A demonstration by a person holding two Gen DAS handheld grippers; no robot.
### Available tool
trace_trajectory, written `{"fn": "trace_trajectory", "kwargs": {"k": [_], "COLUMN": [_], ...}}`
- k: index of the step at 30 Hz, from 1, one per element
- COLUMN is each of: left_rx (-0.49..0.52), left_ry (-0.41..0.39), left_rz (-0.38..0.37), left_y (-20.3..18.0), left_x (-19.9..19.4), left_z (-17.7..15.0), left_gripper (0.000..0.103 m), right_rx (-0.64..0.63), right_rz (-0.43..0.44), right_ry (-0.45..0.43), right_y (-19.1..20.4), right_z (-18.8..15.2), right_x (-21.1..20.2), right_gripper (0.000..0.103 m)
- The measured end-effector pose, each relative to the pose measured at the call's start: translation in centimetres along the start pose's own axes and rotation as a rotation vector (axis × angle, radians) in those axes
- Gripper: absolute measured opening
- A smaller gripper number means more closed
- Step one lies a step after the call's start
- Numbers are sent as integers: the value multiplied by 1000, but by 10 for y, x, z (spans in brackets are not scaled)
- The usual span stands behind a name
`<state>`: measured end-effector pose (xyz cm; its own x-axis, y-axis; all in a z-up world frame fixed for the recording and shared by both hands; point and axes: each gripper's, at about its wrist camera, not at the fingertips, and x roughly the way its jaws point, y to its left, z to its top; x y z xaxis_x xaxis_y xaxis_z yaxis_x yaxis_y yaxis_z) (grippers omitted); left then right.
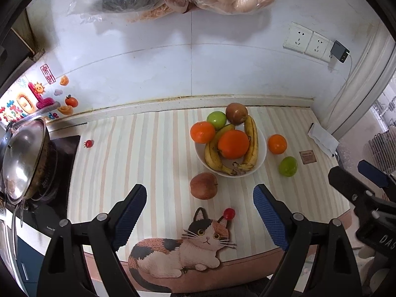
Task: Organize fruits
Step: 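Lift both tools away from the plate and reposition above the counter, then grasp the brown apple with the left tool while the right tool grasps the small orange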
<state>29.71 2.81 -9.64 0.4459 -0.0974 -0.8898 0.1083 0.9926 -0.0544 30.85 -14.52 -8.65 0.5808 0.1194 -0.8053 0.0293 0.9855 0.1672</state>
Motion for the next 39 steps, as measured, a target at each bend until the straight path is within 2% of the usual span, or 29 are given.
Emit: {"fn": "trace_trajectory", "kwargs": {"k": [5,9,13,17,20,25,31,36,37,39], "left_rx": [-45,-73,-112,-158,-168,-194,-291,-297,-292,-283], "left_ry": [10,36,133,254,327,410,442,482,485,476], "left_rz": [4,60,102,106,111,120,97,50,44,37], "left_y": [1,-3,-5,-3,-7,-12,-2,-2,-3,-3], "left_x": [21,54,101,150,175,206,230,252,255,260], "left_z": [2,7,7,-1,-13,-31,-27,-22,-21,-20], "left_gripper": [88,88,88,88,88,88,88,88,88,77], "right_rx": [101,185,252,290,264,253,378,416,419,394], "right_rz": [27,42,72,107,92,126,209,223,230,217], "right_ry": [52,105,180,268,328,377,389,407,399,381], "right_y": [-43,-93,-136,-161,-168,-174,-189,-189,-188,-183], "right_z": [7,18,32,41,39,32,33,35,36,38], "right_x": [26,72,141,209,245,276,319,351,353,355], "right_gripper": [99,99,98,86,84,84,83,66,66,66]}}
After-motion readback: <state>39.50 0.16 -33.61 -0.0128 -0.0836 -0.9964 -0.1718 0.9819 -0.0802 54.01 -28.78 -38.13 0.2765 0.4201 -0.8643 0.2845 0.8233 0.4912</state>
